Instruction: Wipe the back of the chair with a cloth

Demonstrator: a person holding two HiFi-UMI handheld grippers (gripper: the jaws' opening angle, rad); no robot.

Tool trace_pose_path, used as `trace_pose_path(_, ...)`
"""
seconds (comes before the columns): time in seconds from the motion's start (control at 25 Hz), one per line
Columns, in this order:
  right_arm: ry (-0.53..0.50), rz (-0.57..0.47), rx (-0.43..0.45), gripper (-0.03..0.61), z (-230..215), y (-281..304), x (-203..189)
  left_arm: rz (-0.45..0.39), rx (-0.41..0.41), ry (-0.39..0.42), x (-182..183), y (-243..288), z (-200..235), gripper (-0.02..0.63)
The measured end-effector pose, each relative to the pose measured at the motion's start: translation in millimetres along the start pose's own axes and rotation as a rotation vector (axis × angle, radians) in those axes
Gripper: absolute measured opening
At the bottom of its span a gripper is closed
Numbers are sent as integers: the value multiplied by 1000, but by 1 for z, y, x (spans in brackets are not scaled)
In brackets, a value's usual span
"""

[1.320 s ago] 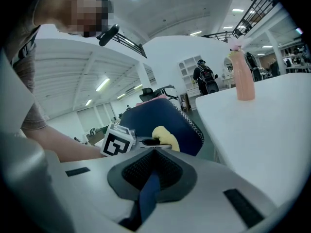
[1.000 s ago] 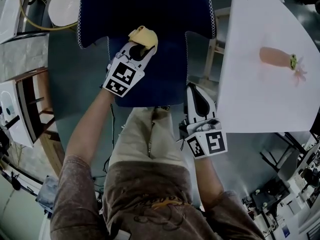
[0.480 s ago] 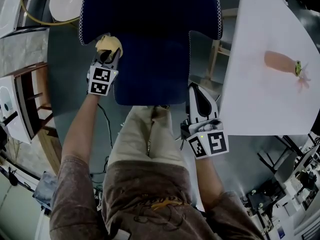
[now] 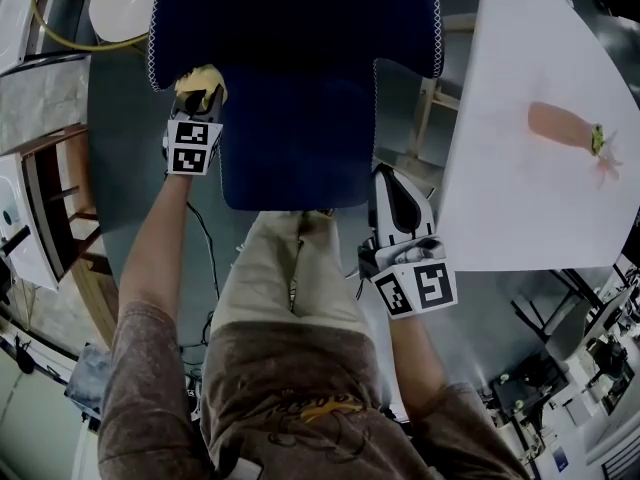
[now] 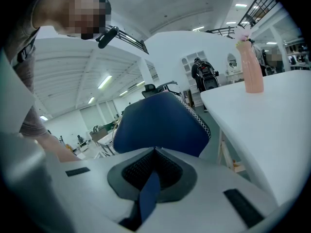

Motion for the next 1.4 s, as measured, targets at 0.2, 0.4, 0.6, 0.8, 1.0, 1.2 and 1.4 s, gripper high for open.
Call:
trace_pose_path(0.2,16,7,-11,26,-5,0,-6,-22,5,-47,15,18,-1,52)
trace_pose_path(0.4,21,8,-18,26,-13,-1,-6,-31,-12,-44,30,32,-12,52)
trace_pose_path(0.6,20,14,-22,26,-20,-1,-9,-57,-47,-39,48,44,-31,52)
trace_pose_path(0.8,25,12,-17,26,-21,0,-8,-57,-87,0,65,52,-49,52)
trace_pose_path(1.0,30,13,-11,26,-21,2,-9,-83,-144,25,86,61,-75,52)
trace_pose_path(1.2,31,13,-4,26,-20,4,-9,-104,-195,50,111,68,-99,52)
trace_pose_path(1.4,37,10,-1,26,-19,5,-8,-146,-268,77,141,73,-130,52)
Point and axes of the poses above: the fingertips, and each gripper's own axes: y forward along the fingers, z to its left, x out of its top, the point moved 1 cm from there along -y, backward along the fingers, and after that the axes turned 9 degrees about y, right-handed, at the moved point
